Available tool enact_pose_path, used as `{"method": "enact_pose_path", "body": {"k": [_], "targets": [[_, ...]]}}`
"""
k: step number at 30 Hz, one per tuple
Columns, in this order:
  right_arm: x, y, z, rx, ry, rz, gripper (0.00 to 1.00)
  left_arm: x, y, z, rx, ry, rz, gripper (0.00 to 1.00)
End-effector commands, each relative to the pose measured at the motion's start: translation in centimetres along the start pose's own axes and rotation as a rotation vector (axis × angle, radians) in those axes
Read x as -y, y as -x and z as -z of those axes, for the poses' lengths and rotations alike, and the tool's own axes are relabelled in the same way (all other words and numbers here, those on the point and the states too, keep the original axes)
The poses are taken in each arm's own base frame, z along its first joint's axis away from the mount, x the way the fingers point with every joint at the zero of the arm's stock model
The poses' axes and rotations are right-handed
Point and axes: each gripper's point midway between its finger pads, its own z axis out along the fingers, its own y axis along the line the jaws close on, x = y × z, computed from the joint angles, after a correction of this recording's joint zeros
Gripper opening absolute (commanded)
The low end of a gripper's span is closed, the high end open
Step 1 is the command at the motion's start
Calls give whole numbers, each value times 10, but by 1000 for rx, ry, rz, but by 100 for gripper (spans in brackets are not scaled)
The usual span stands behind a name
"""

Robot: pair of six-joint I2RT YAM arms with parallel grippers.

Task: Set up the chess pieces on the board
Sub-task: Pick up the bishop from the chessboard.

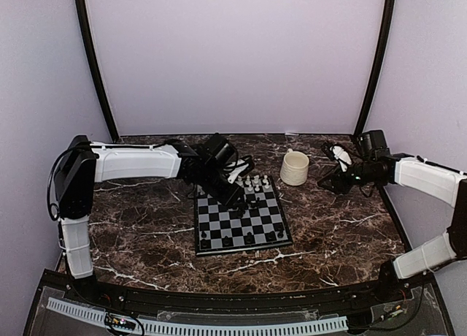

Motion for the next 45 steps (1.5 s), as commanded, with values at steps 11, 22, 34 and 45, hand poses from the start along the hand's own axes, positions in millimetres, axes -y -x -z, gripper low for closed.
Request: {"method": "enact_pose_path", "body": {"k": [11,22,34,45], "targets": [[-3,3,-8,29,54,2,43,9,-12,-14,-116,-8,-10,33],[-3,1,-10,22,57,-2,43,5,-17,-24,-143,11,-20,29],[-2,1,-10,21,53,1,42,1,-14,-24,-141,31,-21,12],[-2,-1,-12,14,54,-3,43,3,-7,5,-135,64,-30,4]]}}
